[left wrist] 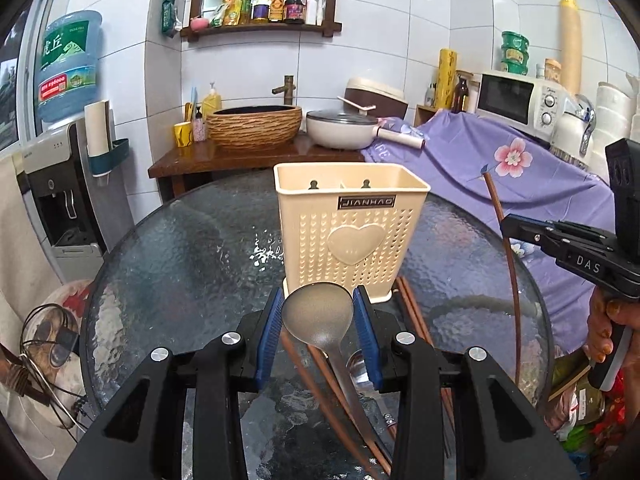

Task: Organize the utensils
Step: 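Lift the ladle with the left tool while the right tool lifts the chopstick, then carry the ladle over the cream holder with the left tool while the right tool carries the chopstick there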

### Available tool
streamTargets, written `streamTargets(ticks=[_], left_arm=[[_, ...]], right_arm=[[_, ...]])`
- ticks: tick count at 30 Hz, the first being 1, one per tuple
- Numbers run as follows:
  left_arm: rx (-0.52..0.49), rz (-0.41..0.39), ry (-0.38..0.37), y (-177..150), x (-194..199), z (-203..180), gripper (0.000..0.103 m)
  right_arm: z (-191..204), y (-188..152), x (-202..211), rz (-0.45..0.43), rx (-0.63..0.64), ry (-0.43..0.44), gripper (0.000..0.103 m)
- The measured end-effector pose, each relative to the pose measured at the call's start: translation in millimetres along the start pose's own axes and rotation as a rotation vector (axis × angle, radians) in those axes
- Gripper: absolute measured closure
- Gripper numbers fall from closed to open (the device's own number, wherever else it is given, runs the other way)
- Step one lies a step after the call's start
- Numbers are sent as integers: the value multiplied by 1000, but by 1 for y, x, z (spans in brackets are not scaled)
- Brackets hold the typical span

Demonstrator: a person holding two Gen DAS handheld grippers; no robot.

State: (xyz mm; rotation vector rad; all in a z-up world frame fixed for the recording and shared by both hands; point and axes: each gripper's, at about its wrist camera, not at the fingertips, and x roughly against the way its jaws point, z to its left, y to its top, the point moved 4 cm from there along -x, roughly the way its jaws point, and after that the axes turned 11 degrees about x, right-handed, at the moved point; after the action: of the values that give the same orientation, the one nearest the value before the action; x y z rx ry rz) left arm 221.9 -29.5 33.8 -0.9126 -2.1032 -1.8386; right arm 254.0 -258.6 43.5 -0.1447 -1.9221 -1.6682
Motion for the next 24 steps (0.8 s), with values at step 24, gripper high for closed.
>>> streamTargets(ticks=[24], left_arm=[[53,-30,-76,28,13,4,68]], right_arm=[[16,41,25,-90,-1,99,95]])
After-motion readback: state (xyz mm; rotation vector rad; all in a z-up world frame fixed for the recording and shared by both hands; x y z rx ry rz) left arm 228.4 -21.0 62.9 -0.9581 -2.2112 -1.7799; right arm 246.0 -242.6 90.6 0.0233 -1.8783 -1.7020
